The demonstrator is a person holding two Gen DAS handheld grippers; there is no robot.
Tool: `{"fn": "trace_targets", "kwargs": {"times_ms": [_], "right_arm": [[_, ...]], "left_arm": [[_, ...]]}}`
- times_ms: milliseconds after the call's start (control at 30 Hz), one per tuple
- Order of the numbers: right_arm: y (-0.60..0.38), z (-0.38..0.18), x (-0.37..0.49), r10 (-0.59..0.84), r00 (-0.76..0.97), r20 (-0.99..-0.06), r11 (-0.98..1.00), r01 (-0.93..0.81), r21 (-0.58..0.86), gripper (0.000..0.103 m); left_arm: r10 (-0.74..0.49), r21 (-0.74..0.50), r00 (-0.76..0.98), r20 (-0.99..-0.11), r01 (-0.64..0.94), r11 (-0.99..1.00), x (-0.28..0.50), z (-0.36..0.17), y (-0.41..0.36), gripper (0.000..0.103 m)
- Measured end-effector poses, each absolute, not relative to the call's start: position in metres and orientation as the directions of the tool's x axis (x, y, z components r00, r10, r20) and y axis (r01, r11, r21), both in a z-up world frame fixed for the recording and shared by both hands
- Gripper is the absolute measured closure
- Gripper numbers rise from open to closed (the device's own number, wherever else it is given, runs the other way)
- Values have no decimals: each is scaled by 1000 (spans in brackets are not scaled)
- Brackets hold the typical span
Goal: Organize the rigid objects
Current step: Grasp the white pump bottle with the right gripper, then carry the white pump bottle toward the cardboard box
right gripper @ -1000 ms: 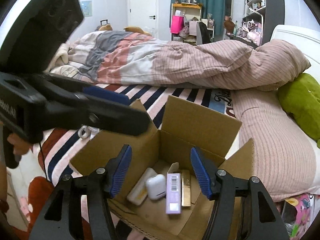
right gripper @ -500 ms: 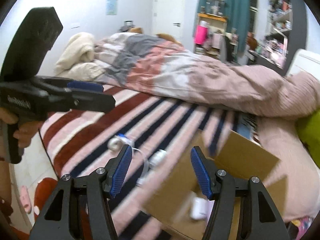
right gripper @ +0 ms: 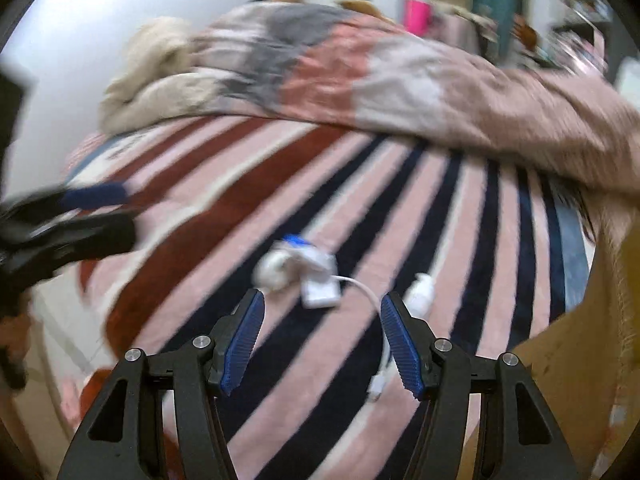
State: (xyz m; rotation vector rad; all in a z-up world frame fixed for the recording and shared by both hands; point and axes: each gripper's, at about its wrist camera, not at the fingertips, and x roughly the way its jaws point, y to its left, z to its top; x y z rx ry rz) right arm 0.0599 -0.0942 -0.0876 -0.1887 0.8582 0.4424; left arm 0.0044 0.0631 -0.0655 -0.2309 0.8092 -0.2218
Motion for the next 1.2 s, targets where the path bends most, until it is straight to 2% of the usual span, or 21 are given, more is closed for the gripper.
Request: {"fn": "trace_targets", "kwargs": {"times_ms": [267, 400, 500, 667, 800, 1000, 1200], "right_arm": [[-118, -131, 104, 121, 604, -788, 971, -238, -33, 58], [-124, -138, 111, 88, 603, -793, 978, -204, -46, 68], [-127, -144, 115, 74, 590, -804, 978, -203, -59, 83], [-131, -146, 113, 62, 600, -798, 975, -206, -79, 83], [-125, -134, 98, 147, 604, -783, 960, -278, -34, 83], [-107, -84, 55, 375, 591, -714, 874, -482, 60, 83], [-109, -27, 17, 533, 573, -622, 775, -626, 88, 83]], "left_arm": [[-269, -272, 667, -695, 103, 957, 4, -79, 54, 22], [-269, -266, 662, -699, 109, 958, 6, -80, 50, 22], [-268, -264, 662, -700, 109, 958, 6, -80, 50, 22], [-257, -252, 666, -700, 106, 962, 4, -77, 48, 22], [-268, -264, 673, -689, 112, 958, 3, -70, 48, 22], [-329, -301, 680, -656, 165, 939, 6, -49, 44, 22], [-480, -381, 649, -591, 300, 874, 15, -16, 21, 24]]}}
